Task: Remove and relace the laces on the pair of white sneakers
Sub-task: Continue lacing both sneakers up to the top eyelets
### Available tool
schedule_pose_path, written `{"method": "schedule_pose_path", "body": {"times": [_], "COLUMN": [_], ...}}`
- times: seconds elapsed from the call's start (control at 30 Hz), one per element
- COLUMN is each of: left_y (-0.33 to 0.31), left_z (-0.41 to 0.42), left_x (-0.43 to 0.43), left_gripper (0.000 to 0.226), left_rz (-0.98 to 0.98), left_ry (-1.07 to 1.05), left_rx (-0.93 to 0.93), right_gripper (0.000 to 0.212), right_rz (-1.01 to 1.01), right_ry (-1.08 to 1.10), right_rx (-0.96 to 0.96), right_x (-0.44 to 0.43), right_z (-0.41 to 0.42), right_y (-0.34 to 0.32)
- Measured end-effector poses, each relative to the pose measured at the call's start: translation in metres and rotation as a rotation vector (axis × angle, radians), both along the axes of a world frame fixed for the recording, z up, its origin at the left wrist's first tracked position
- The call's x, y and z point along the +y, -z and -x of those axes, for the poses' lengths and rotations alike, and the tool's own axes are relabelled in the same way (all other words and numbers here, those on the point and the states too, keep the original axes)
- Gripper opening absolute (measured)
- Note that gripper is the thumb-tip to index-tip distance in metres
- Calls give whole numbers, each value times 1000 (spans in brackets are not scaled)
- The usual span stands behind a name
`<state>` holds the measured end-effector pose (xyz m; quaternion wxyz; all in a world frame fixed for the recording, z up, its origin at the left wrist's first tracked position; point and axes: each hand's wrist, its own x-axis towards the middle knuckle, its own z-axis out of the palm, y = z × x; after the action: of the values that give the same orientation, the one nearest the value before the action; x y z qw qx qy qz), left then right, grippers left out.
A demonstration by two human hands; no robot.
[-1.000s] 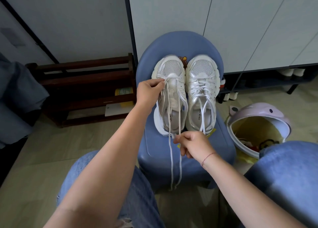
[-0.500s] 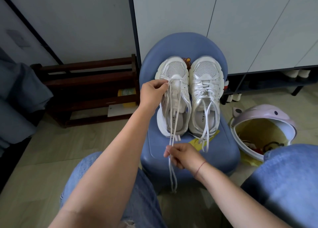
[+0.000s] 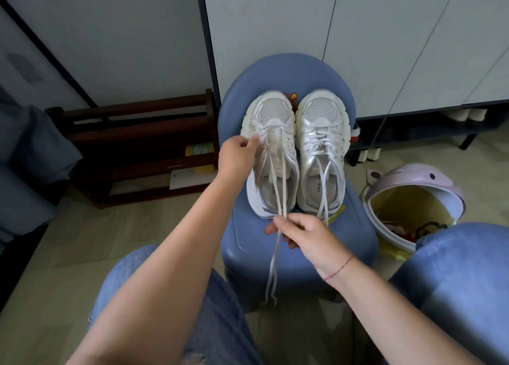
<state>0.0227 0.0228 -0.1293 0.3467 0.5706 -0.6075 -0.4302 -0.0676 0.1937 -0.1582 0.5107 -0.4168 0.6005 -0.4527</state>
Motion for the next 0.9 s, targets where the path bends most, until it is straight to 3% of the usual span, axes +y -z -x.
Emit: {"method": "schedule_pose_path", "body": {"times": [0.07, 0.17, 0.33, 0.6, 0.8, 0.9], "left_y": [-1, -13, -15, -10, -10, -10], "left_z": [-4, -12, -19, -2, -1, -1], "left_x": [10, 28, 45, 55, 56, 57], "left_gripper": [29, 23, 17, 28, 24, 33], "left_rz": [-159, -417, -544, -789, -797, -822], "left_ry": [59, 194, 461, 510, 468, 458], "left_rx": [19, 105, 111, 628, 776, 812], "right_gripper": [28, 28, 30, 30, 29, 29], "right_rz": [10, 20, 20, -21, -21, -16], "right_ry": [33, 82, 37, 58, 78, 74], "right_rx": [-66, -354, -675, -739, -766, -771], "right_x": [3, 7, 15, 18, 18, 17], "right_z": [-2, -7, -12, -10, -7, -7], "right_y": [-2, -6, -17, -22, -23, -23]}}
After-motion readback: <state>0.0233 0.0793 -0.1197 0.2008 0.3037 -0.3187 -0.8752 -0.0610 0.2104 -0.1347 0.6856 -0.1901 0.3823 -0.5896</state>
